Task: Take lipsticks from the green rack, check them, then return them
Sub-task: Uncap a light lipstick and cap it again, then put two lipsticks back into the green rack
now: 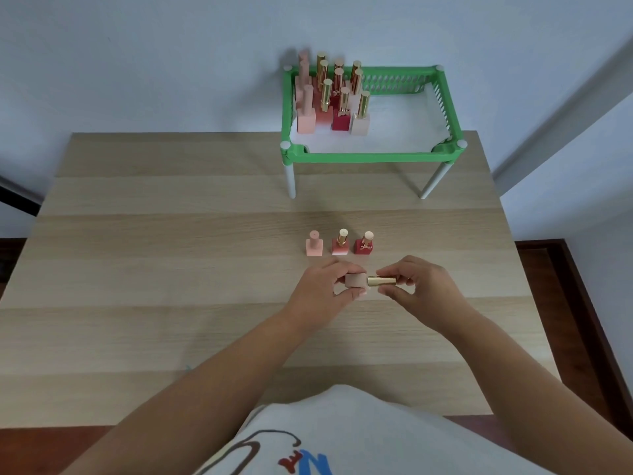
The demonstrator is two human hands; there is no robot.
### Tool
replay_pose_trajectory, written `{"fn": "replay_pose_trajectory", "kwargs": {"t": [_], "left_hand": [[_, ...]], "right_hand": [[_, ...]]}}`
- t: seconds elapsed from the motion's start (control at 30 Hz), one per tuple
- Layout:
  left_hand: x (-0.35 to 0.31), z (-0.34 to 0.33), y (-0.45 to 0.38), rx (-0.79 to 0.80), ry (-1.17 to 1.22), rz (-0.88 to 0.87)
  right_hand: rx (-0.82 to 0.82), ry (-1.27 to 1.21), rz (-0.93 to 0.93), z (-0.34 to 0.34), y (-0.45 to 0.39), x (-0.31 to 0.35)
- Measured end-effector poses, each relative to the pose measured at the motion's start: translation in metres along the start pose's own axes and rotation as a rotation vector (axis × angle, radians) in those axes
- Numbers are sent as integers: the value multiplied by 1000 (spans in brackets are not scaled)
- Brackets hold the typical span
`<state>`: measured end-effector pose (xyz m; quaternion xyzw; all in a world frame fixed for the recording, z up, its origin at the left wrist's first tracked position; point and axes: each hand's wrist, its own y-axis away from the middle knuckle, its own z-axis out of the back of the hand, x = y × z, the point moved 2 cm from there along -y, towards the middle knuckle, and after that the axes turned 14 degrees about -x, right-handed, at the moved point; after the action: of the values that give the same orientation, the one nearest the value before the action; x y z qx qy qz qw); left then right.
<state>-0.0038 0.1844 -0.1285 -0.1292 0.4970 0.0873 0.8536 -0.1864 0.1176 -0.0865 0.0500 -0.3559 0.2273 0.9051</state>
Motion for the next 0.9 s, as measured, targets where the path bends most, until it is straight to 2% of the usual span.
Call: {"fn": "replay_pose_trajectory", "kwargs": {"t": [0.23, 0.43, 0.63, 0.9], "left_hand": [[1, -3, 1, 6, -37, -56], [-2, -6, 8, -77, -113, -118], [-2, -1, 0, -93, -135, -3], [27, 31, -10, -304, -83, 196]], "right_hand": [[39, 19, 0, -4, -3, -2], [99, 40, 10, -3, -9, -3], [64, -23, -118, 1, -23, -9], [-2, 162, -168, 6, -58, -39]]}}
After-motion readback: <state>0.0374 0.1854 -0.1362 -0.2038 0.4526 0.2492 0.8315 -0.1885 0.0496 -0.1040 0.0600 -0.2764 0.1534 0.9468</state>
